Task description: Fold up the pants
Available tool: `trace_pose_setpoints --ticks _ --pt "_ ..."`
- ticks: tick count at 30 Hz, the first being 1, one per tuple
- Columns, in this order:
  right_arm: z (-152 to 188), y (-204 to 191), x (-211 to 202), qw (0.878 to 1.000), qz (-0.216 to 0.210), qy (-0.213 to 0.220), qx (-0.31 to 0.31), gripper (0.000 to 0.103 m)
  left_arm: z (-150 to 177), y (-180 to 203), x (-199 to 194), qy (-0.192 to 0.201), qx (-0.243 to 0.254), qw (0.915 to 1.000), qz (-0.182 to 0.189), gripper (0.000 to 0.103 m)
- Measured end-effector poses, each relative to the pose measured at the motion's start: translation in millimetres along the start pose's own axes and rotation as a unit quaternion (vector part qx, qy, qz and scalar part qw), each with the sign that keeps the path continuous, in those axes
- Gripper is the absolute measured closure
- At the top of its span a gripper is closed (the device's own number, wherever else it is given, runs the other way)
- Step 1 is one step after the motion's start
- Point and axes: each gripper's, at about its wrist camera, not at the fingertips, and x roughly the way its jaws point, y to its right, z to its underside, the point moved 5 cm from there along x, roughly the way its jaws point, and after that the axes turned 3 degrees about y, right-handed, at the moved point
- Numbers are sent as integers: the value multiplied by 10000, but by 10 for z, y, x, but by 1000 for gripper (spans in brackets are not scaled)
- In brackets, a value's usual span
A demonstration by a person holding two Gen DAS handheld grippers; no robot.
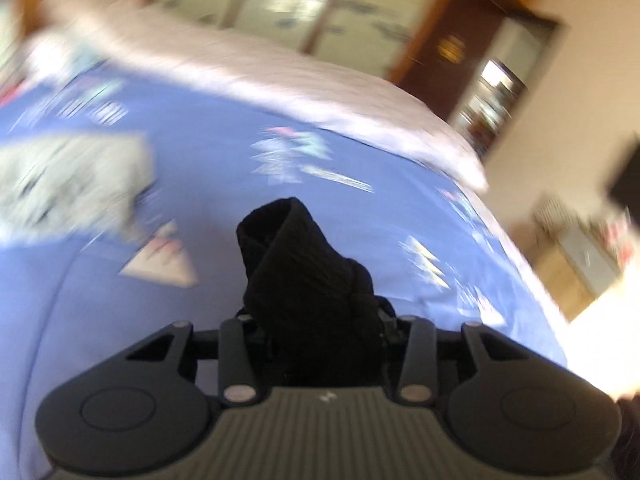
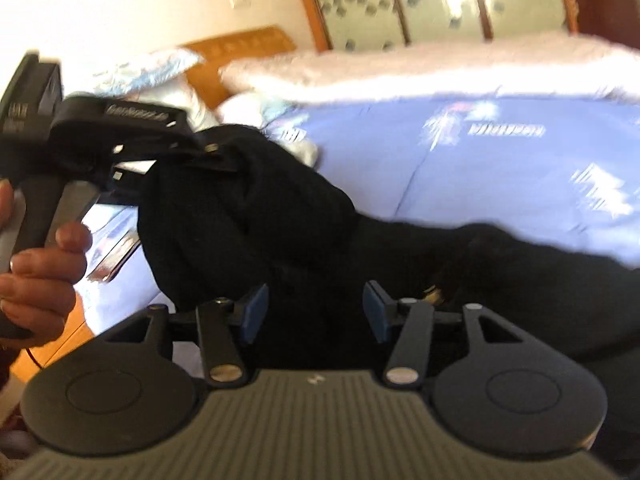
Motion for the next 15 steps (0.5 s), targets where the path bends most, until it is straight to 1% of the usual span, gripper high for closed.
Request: trace_pose_setpoints --ticks 2,4,5,7,8,9,10,11,12,13,14,15 --pt "15 304 -122 9985 484 40 251 48 14 393 160 -109 423 9990 116 65" --pt "56 671 -312 9936 886 173 676 48 12 818 414 -269 743 9966 217 64" --pt "86 858 -415 9897 1035 232 958 48 57 1054 530 -399 906 9947 273 62" --pt "160 1205 -627 9791 1318 352 1507 48 163 1489 774 -697 1296 9883 407 49" --pt "200 1349 -721 9734 1450 417 1723 48 229 1683 841 -830 1492 9838 553 45" --pt "243 1474 -801 9678 1563 469 1915 48 279 1829 854 -945 1607 9800 695 44" --pt "289 1584 -875 9622 1642 517 2110 47 292 1913 827 -979 1669 9775 844 44" --pt "332 1674 -937 9571 1669 571 2299 47 278 1952 749 -890 1717 9758 1021 39" --pt "366 1727 -979 9530 1663 627 2455 47 250 1920 659 -723 1757 9755 1109 33" --pt "397 1776 -1024 9495 1662 684 2573 47 180 1861 549 -495 1764 9770 1087 29" --pt "412 1821 -1057 9466 1674 739 2653 47 97 1747 450 -257 1715 9796 1012 24" --pt "415 1866 -1090 9445 1682 807 2702 47 27 1600 361 -73 1621 9826 906 23"
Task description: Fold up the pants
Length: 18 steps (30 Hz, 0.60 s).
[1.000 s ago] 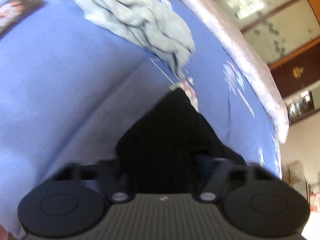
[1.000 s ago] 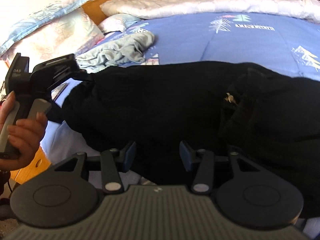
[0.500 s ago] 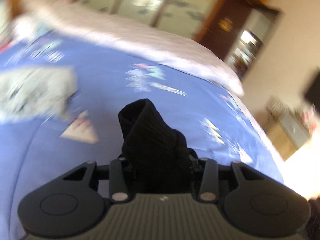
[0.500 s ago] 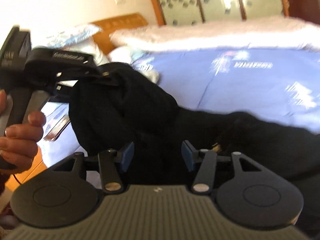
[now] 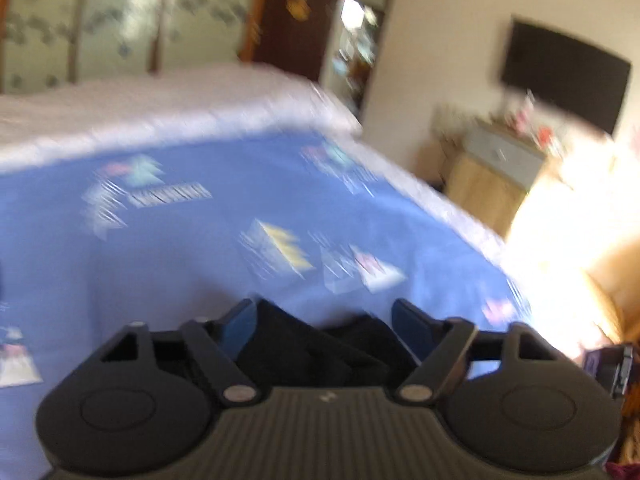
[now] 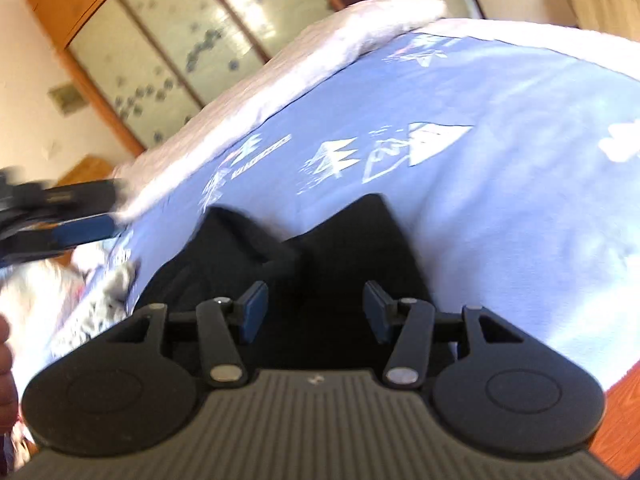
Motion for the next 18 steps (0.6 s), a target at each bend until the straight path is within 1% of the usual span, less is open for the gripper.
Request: trace_pose_setpoints --ticks 2,4,5,7,9,11,12,13,14,15,16,17,18 --pt "-38 15 -41 9998 -60 151 98 47 29 -323 -172 93 -244 9990 -353 23" --pt "-70 -45 -28 9994 -215 211 181 46 150 -645 -274 -7 -523 9961 -711 24" --pt "-89 -84 -37 9991 -306 220 177 46 244 -812 -310 -85 -701 9941 -827 25" --pt "-119 -208 -28 9985 -487 228 38 46 476 -1037 -335 -297 -1039 9902 -888 25" --pt "-155 -351 19 9972 -712 165 -157 46 734 -1161 -323 -510 -1285 9863 -897 24" --pt "-138 -569 106 9952 -901 -42 -386 46 978 -1214 -260 -759 -1489 9823 -845 24" --pt "-93 -648 159 9942 -933 -213 -500 46 1088 -1206 -224 -889 -1554 9806 -792 24" --pt "-43 -718 257 9934 -862 -433 -615 46 1185 -1201 -178 -1024 -1588 9791 -753 24" --pt "21 -758 386 9930 -621 -685 -732 45 1271 -1186 -126 -1159 -1586 9777 -738 24" --pt "94 -758 533 9923 -276 -898 -803 45 1335 -1159 -91 -1265 -1565 9768 -728 24" --pt "155 -729 657 9915 -95 -1082 -716 44 1400 -1140 -52 -1357 -1551 9760 -701 24" --pt "197 -696 752 9914 -137 -1215 -472 44 1431 -1103 -17 -1420 -1548 9754 -675 24" --pt "214 -669 795 9921 -180 -1220 -240 47 1457 -1089 -4 -1464 -1538 9749 -663 24"
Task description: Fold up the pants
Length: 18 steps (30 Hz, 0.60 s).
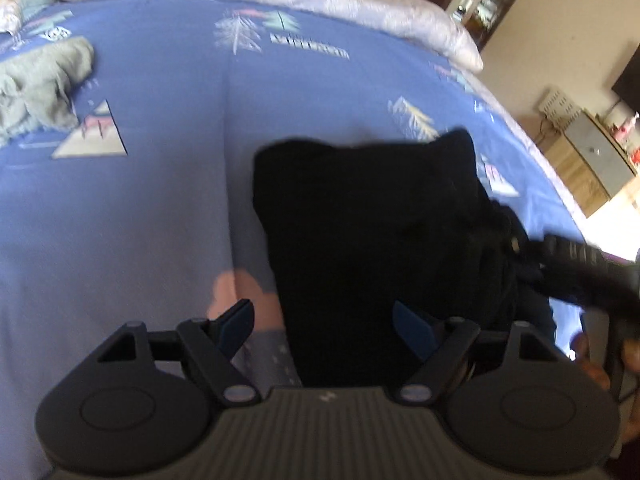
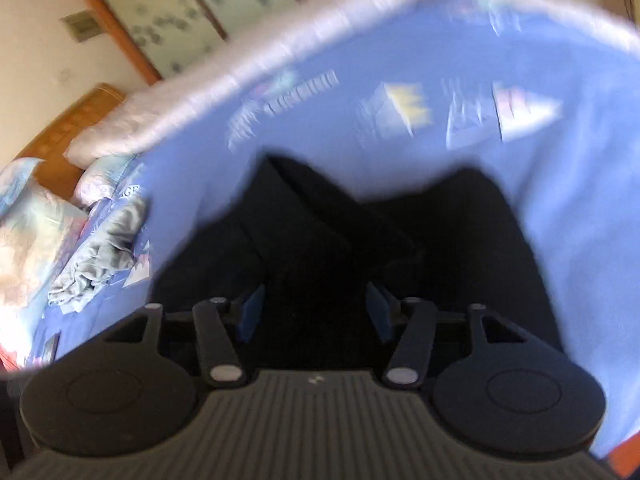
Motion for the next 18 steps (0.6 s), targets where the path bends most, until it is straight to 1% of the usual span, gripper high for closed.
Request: trace_pose_setpoints --ticks 1,2,3,6,8,9,11,12,14,15,16,17,18 --pt "-19 -5 2 9999 -112 54 118 82 -4 26 -22 -13 18 10000 0 24" --pt "-47 -34 -20 9995 -267 27 186 85 -18 38 -63 6 22 10000 16 24" --pt "-97 -67 -114 9990 -341 202 224 85 -47 27 -101 56 -2 10000 50 24" --pt "-287 -216 -642 9919 -692 1062 -13 86 -170 -15 -225 274 -119 9995 127 22" --pt "-358 -160 -913 9876 -580 1455 -99 86 -244 -25 -247 346 -185 9991 131 21" --pt "-365 -83 -978 9871 -464 1532 -41 86 -268 -22 -236 353 -202 9991 132 21" --pt "-281 178 -1021 9882 -159 1514 166 86 -300 38 -161 315 -202 9993 70 18" --pt "-212 326 -977 9897 36 1398 305 86 -301 76 -102 267 -179 9995 37 15" --pt "-8 634 -799 9917 390 1008 694 86 -288 162 82 60 -75 10000 19 14" --pt "134 755 -675 9923 484 715 883 85 -265 215 188 -65 0 10000 14 14" --pt "264 823 -575 9920 485 486 1055 85 -237 259 291 -182 86 9998 -51 14" --pt "341 835 -593 9905 418 607 1158 85 -205 285 382 -265 190 9992 -232 13" --pt "360 800 -620 9911 415 652 1084 85 -177 287 454 -325 301 9981 -440 9"
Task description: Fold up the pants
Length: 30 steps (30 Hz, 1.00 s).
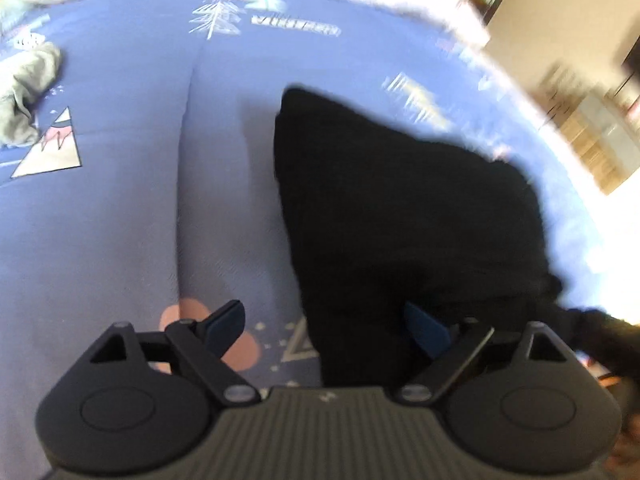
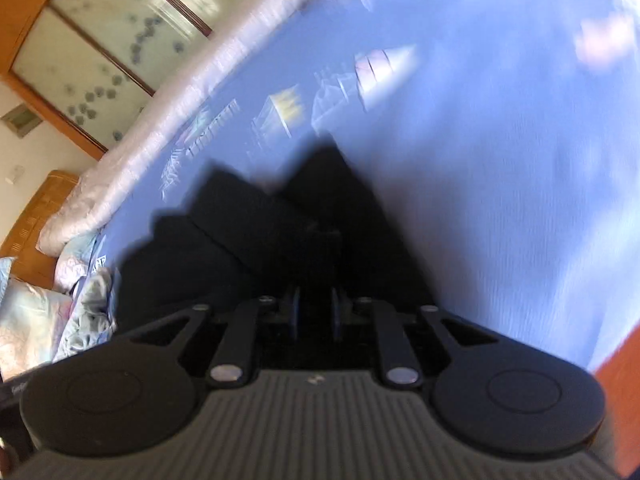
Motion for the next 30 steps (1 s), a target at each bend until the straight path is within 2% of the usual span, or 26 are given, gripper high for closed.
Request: trace_pose_setpoints --ticks 2,5,6,7,9,11,12,13,14,16,18,20,21,22,23,25,27,28,30 --pt "-26 -86 -35 9997 -96 -118 -205 82 34 -51 65 -26 -9 9999 -170 5" --pt "-169 -89 -140 9991 -391 -128 -104 70 39 -114 43 -80 -84 9999 -89 8" --pt "-276 -39 -123 9992 -402 37 -37 56 42 -107 34 -65 -36 9999 -128 8" --pt "-357 -25 -189 9989 -379 282 18 51 47 -95 26 -51 15 9999 -164 8" --pt "-501 -88 -241 9969 -463 631 -65 50 53 -81 27 -38 49 9997 -216 7" --pt "-694 -205 -214 9949 -541 806 -274 46 51 -82 36 -55 40 9997 -243 5" --pt "-795 -279 -154 9936 -609 822 -470 41 48 -84 37 -65 33 9997 -248 4" --pt "-873 -387 -55 9920 -716 726 -743 31 47 -92 41 -76 16 9997 -241 4" --pt "-935 -481 95 9903 -781 540 -1017 28 47 -101 43 -84 -7 9997 -231 4" --pt "-992 -594 413 9880 -779 126 -1329 26 50 -85 40 -78 -28 9997 -239 4" --pt "-953 -645 770 9863 -942 -523 -1251 26 46 -62 26 -61 7 9996 -275 4" --pt "-801 -644 995 9813 -1108 -1251 -954 53 32 -32 -11 -11 144 9994 -305 6" --pt "-720 -636 985 9824 -987 -1245 -982 74 28 -5 -50 41 252 9992 -314 10" --pt "-709 -659 899 9842 -952 -1047 -1069 87 21 24 -98 121 392 9987 -294 11" --pt "-742 -673 756 9863 -1048 -757 -1027 92 18 47 -134 195 514 9981 -281 11" --pt "-863 -634 449 9920 -1039 -140 -705 94 18 93 -173 296 722 9966 -253 10" --pt "-977 -542 259 9952 -575 441 -654 95 14 139 -137 285 748 9967 -132 6" --pt "-979 -474 273 9955 -248 566 -725 94 17 161 -97 242 737 9969 -103 5" --pt "-894 -306 482 9957 283 374 -804 93 37 191 14 127 840 9958 -327 1"
